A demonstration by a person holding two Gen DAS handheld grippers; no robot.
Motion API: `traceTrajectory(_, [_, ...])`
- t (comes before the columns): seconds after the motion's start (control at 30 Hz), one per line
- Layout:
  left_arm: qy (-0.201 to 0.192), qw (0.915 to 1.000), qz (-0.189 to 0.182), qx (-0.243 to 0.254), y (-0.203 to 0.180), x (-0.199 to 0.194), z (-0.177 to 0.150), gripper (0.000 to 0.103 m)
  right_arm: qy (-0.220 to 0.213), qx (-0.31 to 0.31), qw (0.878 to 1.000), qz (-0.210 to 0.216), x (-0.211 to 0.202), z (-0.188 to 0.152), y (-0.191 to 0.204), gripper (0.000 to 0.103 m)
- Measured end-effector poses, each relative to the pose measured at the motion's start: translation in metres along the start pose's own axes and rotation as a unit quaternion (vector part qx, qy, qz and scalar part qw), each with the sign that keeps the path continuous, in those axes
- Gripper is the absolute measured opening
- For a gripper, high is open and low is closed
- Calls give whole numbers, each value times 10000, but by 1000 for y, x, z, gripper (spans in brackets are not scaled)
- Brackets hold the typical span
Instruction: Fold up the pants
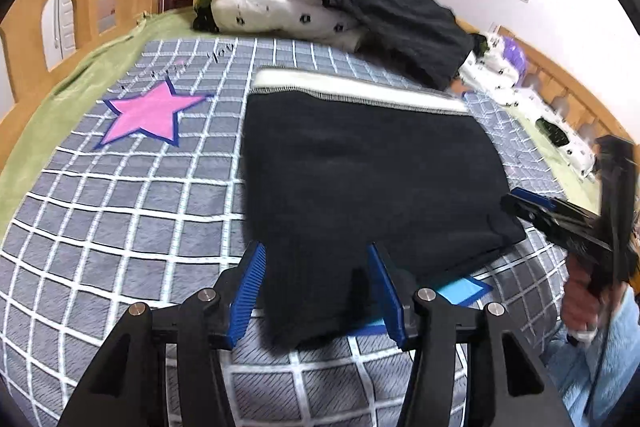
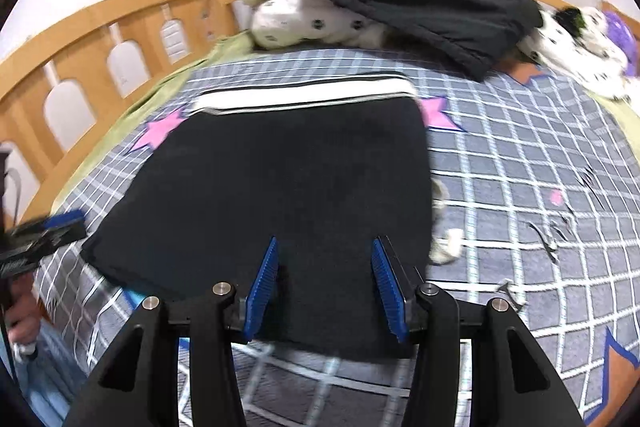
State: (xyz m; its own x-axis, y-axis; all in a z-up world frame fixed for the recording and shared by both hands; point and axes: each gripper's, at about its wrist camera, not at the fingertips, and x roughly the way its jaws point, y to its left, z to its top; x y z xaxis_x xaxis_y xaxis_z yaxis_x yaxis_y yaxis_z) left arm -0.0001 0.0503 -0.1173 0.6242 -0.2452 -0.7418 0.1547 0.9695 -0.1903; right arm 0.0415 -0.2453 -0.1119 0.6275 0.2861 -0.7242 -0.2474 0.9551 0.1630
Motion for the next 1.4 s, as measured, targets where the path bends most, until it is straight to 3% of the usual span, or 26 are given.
traceTrajectory(0.1, [304,9983,452,225,-9,22,-8,56,185,-479,9987,19,12,-11,23,49])
traceTrajectory(0.2, [268,9979,500,312,-13,19,-10,57,287,-991,9941,-324,24,-25,43,50])
traceTrajectory(0.27, [266,9986,408,202,-10,16,-5,57,317,-1198,9918,-323,23,-28,50,50])
traceTrajectory(0.4, [288,9994,192,-81,-3,18,11,57,230,-1069,9940,8,6,-15,41,50])
traceTrajectory(0.57, [191,9987,382,273,-14,28,47,57,-321,-1178,9913,-499,-1,34,30,50])
traceTrajectory(0.73, [-198,9980,398,440,-20,46,88,57,-417,-1320,9860,-925,32,91,10,50])
traceTrajectory(0.83, [-150,9981,420,427,-19,67,99,57,-386,-1161,9873,-1012,60,111,-4,50])
traceTrajectory(1.0, [383,9970,568,361,-7,104,94,57,-113,-839,9921,-927,106,104,-36,51])
traceTrajectory(1.27, [393,9952,727,521,-15,106,87,57,-152,-873,9914,-967,105,100,-34,51])
traceTrajectory(1.4, [506,9964,571,368,-14,100,87,57,-91,-800,9932,-841,102,103,-39,54])
